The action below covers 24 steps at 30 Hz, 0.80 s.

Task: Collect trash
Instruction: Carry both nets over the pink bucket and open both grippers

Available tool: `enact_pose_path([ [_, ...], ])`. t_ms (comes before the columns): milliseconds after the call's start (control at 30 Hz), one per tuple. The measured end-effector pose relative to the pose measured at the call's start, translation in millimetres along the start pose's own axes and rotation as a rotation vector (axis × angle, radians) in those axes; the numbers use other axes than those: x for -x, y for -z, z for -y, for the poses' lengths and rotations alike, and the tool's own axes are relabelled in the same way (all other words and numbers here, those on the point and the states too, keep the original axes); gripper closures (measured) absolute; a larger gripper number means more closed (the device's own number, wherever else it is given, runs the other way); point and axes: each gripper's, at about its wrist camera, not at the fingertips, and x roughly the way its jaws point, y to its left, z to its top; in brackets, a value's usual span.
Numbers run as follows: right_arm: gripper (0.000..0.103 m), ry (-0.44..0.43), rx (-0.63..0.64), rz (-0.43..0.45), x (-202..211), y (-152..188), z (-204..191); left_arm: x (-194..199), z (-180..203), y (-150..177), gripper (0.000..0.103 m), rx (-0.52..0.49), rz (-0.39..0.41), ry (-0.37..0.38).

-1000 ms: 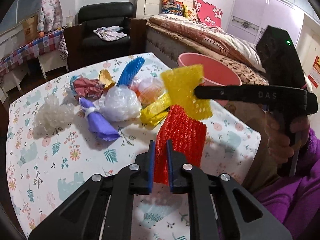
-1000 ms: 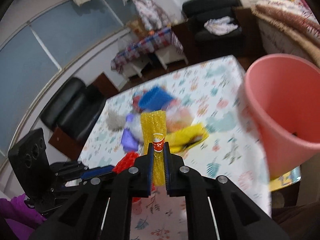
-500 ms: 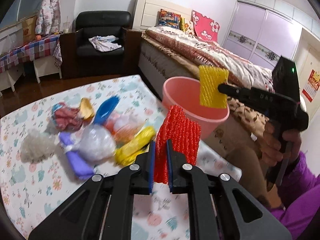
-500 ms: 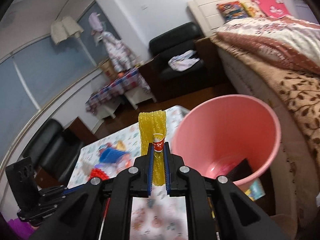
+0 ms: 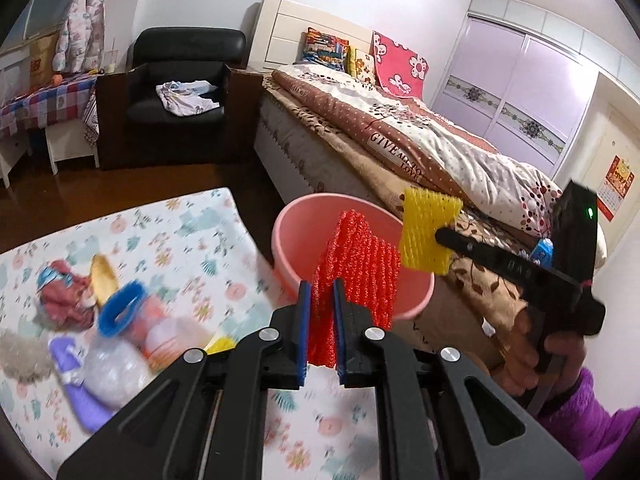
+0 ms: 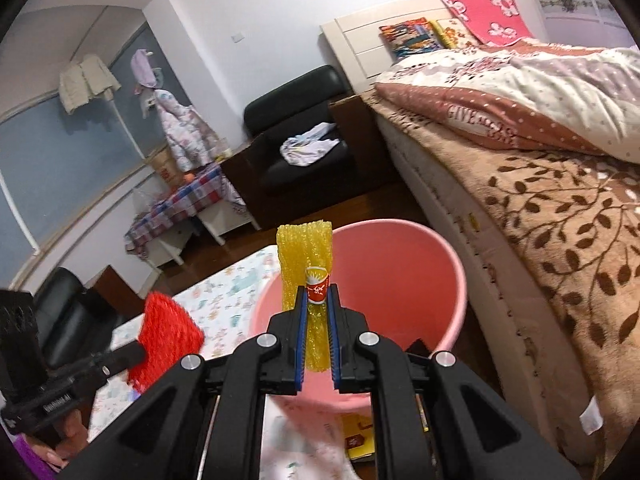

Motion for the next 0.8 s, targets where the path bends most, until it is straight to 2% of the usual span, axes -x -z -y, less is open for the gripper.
enact_pose_path([
  [167, 0.094, 0.062, 0.023, 0.013, -5.7, 0.8, 6.4, -23.8, 6.2, -15.3, 0.093, -0.002, 0.002, -0.035],
  [333, 0.094, 0.083, 0.025, 0.004, -13.9, 2.4, 13.6, -47.8, 14.9, -24.9, 0.093, -0.033, 0.011, -0.081],
  [800, 0.094, 0.167, 0.045, -0.021, -42.3, 2.9, 32.8, -115.8, 23.4, -49.8, 0.093, -0.018, -0.017, -0.137],
])
